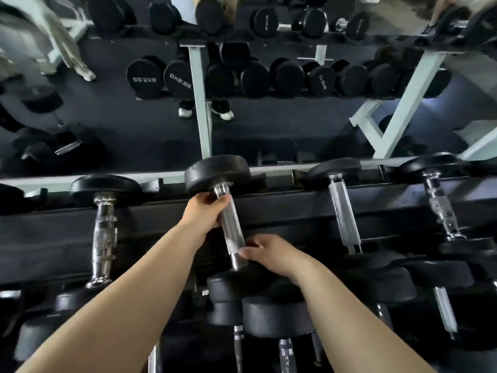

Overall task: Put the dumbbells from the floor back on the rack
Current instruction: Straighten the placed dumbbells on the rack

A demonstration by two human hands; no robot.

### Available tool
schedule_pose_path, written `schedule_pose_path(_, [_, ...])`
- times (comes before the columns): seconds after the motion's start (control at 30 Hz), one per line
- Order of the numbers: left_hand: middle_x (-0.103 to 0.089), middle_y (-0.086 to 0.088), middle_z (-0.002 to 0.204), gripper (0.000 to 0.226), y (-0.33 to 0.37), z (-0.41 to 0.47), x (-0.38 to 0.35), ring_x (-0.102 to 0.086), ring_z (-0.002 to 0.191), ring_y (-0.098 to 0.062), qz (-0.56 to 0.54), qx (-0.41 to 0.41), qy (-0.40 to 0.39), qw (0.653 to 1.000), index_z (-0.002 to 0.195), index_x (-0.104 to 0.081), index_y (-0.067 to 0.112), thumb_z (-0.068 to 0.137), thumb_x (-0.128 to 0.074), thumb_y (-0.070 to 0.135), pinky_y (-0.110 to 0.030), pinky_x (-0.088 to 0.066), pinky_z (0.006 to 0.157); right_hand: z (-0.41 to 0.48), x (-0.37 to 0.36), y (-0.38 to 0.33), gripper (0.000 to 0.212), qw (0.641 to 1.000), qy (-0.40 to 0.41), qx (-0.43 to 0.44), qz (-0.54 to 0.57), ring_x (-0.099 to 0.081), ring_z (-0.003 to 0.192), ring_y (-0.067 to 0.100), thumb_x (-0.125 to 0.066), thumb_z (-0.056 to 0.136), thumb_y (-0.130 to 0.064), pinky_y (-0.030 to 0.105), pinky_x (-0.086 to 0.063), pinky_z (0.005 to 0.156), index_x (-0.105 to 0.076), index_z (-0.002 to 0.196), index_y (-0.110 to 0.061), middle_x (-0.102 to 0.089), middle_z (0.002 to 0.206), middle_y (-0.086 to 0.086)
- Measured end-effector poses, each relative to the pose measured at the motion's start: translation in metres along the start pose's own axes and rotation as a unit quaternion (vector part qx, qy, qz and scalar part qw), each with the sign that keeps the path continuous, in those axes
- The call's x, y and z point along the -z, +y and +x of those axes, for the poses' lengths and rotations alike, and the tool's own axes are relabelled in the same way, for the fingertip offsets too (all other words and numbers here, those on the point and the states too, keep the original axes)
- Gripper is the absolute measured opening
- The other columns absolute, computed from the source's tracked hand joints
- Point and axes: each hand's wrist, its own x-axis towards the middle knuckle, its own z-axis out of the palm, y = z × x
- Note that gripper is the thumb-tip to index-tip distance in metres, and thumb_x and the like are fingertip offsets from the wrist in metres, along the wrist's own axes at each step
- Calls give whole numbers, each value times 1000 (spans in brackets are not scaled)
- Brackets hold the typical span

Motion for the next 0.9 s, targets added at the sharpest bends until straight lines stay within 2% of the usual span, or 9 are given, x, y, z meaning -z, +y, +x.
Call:
schedule_pose_path(0.13, [-60, 1, 81, 15, 0, 3, -1, -58, 72, -12, 11, -12, -9, 1000, 102, -56, 8, 87, -56, 11, -21, -54, 54, 8, 2, 0, 43, 998, -63, -12, -21, -56, 114, 21, -56, 85, -29, 26, -41, 89, -55, 123, -10, -61, 124, 9])
schedule_pose_path(0.2, [-60, 0, 80, 3, 0, 4, 0, -58, 71, -13, 13, -13, -8, 1000, 87, -58, 12, 88, -55, 10, -14, -55, 48, 7, 0, 0, 36, 998, -57, -6, -6, -58, 104, 20, -57, 84, -21, 27, -44, 88, -58, 119, -8, -64, 116, 9])
schedule_pose_path(0.23, [-61, -1, 80, 8, 0, 4, 0, -59, 71, -14, 17, -15, -10, 1000, 81, -58, 14, 88, -55, 9, -13, -54, 48, 6, -2, -1, 34, 998, -54, -3, 8, -58, 97, 19, -56, 84, -18, 27, -45, 84, -59, 116, -6, -66, 106, 7])
schedule_pose_path(0.33, [-62, -3, 80, 14, 1, 4, 2, -60, 72, -15, 30, -17, -26, 999, 76, -58, 16, 88, -54, 9, -15, -55, 50, 7, -8, 0, 30, 999, -51, -1, 19, -54, 87, 16, -55, 84, -16, 23, -42, 74, -60, 112, -6, -57, 79, -3])
schedule_pose_path(0.43, [-62, -5, 83, 14, 1, 6, 3, -61, 76, -18, 34, -18, -38, 999, 77, -58, 15, 88, -54, 9, -26, -56, 61, 6, -10, 1, 29, 999, -40, -9, 31, -55, 86, 17, -55, 83, -17, 28, -45, 80, -60, 109, -5, -58, 83, 0])
schedule_pose_path(0.53, [-62, -6, 85, 15, 2, 8, -3, -61, 86, -25, 57, -22, -49, 997, 76, -58, 17, 88, -55, 10, -34, -52, 74, 2, -14, 4, 31, 999, -23, -17, 45, -61, 98, 21, -55, 83, -18, 28, -47, 87, -59, 113, -7, -63, 98, 6])
schedule_pose_path(0.63, [-63, -10, 89, 16, 3, 5, -12, -60, 93, -29, 67, -35, -43, 996, 72, -57, 20, 86, -59, 12, -42, -53, 80, 1, -11, 7, 34, 994, -15, -30, 105, -62, 94, 18, -58, 84, -15, 20, -47, 74, -59, 117, -7, -66, 103, 8])
schedule_pose_path(0.77, [-62, -13, 100, 10, 1, 3, -10, -61, 101, -32, 42, -21, -42, 998, 79, -57, 20, 86, -59, 13, -48, -51, 93, 1, -14, 6, 35, 995, -13, -26, 95, -57, 90, 13, -58, 85, -17, 12, -41, 62, -59, 119, -10, -66, 113, 8])
schedule_pose_path(0.9, [-62, -2, 86, 11, 2, 4, -7, -59, 96, -25, 51, -18, -56, 997, 78, -55, 21, 87, -58, 14, -42, -52, 90, 0, -18, 8, 35, 993, 19, -20, 112, -58, 90, 13, -57, 84, -17, 10, -41, 64, -59, 118, -9, -67, 113, 9])
